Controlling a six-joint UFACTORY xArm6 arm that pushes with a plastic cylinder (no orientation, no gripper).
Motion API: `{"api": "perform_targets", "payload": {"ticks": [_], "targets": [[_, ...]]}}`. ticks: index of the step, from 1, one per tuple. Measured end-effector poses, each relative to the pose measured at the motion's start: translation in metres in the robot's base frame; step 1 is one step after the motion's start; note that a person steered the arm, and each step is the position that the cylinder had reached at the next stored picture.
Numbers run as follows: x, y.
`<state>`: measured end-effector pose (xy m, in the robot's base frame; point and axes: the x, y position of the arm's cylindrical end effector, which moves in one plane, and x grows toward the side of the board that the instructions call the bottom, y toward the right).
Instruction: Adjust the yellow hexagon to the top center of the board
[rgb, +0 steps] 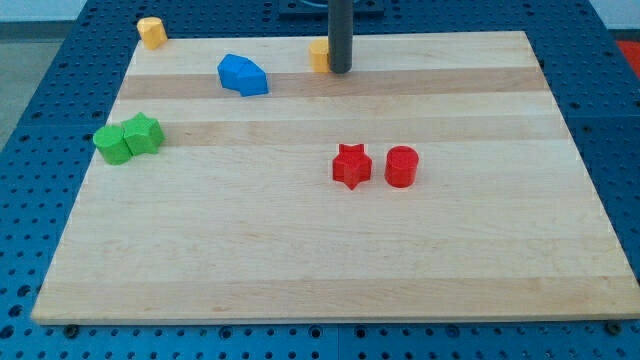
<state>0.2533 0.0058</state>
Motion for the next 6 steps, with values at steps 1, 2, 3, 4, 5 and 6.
{"api": "perform_targets", "payload": {"ticks": [1,2,3,4,5,6], "targets": [[-0.001,-0.023],[0.001,-0.036],[0.001,-0.064],[0.001,-0.096],[-0.005,-0.111],[-0.028,-0.094]]}}
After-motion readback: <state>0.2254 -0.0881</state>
